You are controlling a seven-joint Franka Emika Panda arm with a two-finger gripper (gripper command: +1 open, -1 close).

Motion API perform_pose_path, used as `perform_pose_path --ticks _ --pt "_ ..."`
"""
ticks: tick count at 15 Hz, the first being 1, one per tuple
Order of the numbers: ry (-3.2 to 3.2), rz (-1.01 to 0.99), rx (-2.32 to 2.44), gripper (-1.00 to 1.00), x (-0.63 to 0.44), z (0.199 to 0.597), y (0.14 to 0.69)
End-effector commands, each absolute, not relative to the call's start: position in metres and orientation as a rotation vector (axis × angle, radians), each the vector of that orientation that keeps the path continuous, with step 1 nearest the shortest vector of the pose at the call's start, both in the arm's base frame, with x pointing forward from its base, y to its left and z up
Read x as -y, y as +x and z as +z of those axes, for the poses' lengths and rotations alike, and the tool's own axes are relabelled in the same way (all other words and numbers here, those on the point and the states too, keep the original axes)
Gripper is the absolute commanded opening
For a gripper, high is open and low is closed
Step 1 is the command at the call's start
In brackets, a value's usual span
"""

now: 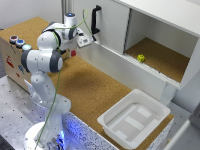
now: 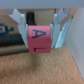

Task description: Put the pink object on top of the drawer

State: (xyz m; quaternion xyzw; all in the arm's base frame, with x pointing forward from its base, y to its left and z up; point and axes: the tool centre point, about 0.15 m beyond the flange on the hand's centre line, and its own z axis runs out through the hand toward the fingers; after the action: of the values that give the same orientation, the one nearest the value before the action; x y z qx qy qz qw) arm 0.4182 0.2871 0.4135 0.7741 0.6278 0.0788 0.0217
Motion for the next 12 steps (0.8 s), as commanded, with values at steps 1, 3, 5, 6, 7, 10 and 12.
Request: perform_pose_path --ticks 1,3,5,6,7,10,12 --pt "2.394 -0.053 -2.005 -1.0 -0.376 0.454 0.441" --pt "2.386 -0.078 -2.038 -1.0 -0.401 0.459 0.444" --pt "2.351 -0.09 -2.078 -1.0 -0.426 0.463 0.442" --pt "2.33 -0.09 -2.097 -1.0 -0.436 0.464 0.439" --pt "2.323 -0.09 -2.109 -1.0 -0.445 0.463 0.437" --pt "2.315 -0.11 -2.136 -1.0 -0.462 0.456 0.424" --pt "2.318 -0.111 -2.143 -1.0 -0.472 0.452 0.419"
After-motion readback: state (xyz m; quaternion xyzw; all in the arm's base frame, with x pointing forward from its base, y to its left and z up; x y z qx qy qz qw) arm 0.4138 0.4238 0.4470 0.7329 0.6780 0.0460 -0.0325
